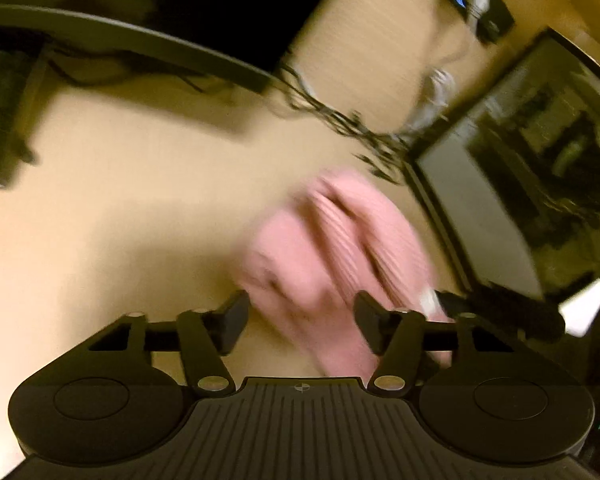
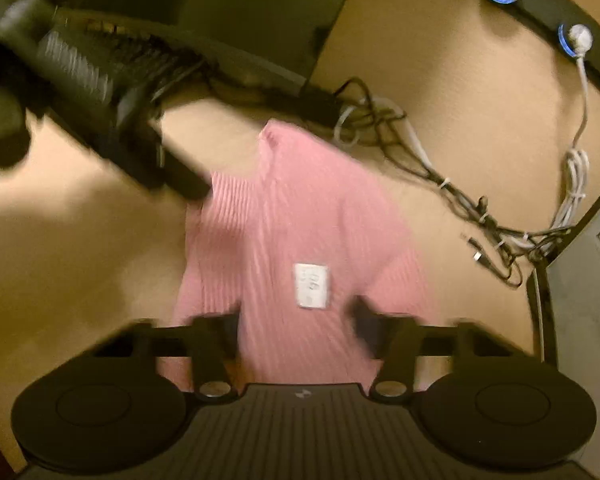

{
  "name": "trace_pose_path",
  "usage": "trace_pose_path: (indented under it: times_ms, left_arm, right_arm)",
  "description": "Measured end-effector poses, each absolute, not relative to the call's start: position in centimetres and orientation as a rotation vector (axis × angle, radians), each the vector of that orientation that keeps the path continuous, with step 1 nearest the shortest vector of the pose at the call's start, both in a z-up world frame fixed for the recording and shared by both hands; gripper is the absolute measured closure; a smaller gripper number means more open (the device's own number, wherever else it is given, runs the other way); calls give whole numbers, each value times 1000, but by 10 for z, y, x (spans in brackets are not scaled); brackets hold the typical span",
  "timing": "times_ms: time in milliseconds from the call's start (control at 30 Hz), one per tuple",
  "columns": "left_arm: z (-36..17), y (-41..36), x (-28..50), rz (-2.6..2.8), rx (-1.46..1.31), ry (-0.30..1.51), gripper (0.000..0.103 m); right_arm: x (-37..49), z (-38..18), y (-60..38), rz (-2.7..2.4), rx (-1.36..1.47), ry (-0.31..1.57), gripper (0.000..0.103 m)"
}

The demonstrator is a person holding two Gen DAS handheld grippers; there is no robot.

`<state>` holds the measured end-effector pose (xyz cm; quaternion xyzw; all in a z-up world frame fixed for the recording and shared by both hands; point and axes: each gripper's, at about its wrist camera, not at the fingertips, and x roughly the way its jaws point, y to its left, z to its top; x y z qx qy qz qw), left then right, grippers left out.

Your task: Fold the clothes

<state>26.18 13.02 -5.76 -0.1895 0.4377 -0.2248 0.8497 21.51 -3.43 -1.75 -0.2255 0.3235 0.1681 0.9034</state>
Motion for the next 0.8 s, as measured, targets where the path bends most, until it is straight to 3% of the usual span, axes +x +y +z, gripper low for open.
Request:
trace_pose_path:
  times_ms: [33,67,167,300,433,533,733,800]
  left_arm:
    - [-60,124,263,-495,-401,931,55]
    - [-63,117,264,-516,-403,939,66]
    - [-72,98,268,-580,-408,965,67]
    - [-76,101,271,-602,-431,973,67]
    - [-69,127,260,-556,-394,961,63]
    - [-53,150,253,-516,-365,910,57]
    - [-1,167,248,-618,-462,722,49]
    - [-4,155,257,-645,-454,733,48]
  right_arm:
    - [216,-9,-37,343,-456,652,87]
    - [215,2,-39,348,-452,630,90]
    - [203,36,-31,446,-487,571,92]
    - [197,14,-19,532,-568,648,92]
    - [191,-23,-7,559,-661,714,91]
    - [191,-39,5,572,-701,728,83]
    - [193,-33,6,570,-668,729,74]
    - [191,-22,-3,579,-638,724,63]
